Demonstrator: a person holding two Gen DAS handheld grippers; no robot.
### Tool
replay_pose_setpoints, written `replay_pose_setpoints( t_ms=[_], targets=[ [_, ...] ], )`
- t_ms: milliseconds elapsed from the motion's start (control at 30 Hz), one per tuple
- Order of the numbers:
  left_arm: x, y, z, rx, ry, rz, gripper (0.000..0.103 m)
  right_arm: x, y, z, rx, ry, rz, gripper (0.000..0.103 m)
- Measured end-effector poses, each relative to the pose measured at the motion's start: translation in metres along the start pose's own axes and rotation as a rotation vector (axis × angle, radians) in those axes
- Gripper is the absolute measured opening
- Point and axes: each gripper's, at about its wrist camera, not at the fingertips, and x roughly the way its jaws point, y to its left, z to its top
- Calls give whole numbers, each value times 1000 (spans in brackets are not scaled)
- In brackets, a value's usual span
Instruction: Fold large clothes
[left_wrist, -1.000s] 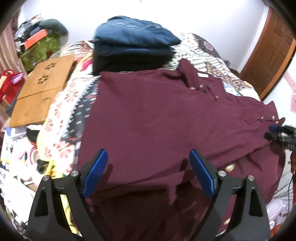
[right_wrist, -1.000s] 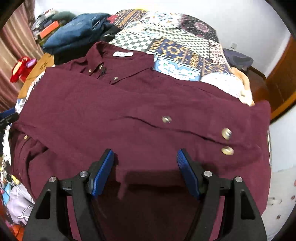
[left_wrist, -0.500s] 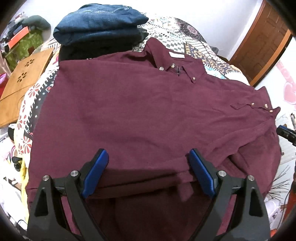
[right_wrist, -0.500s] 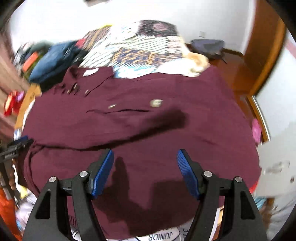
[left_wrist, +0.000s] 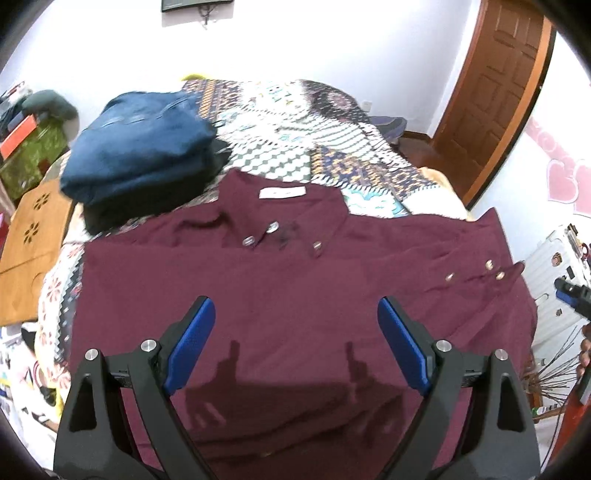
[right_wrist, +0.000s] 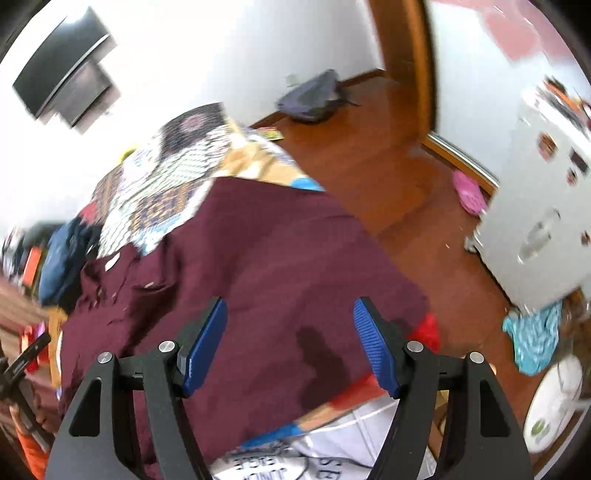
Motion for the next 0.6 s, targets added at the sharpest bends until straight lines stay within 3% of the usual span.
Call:
replay_pose_setpoints(
  t_ms=[200, 400, 500, 600],
  targets=[
    [23, -34, 13, 25, 27, -37, 90, 28, -55, -5, 221, 60, 49, 68],
    [47, -52, 11, 50, 83, -59, 90, 57, -83, -15, 404, 114, 107, 68],
    [53, -55, 9, 59, 96, -50, 90, 56, -87, -10, 422, 95, 92, 68],
    [56, -54, 10, 56, 100, -46, 90, 61, -84, -2, 410, 72, 59, 56]
  ],
)
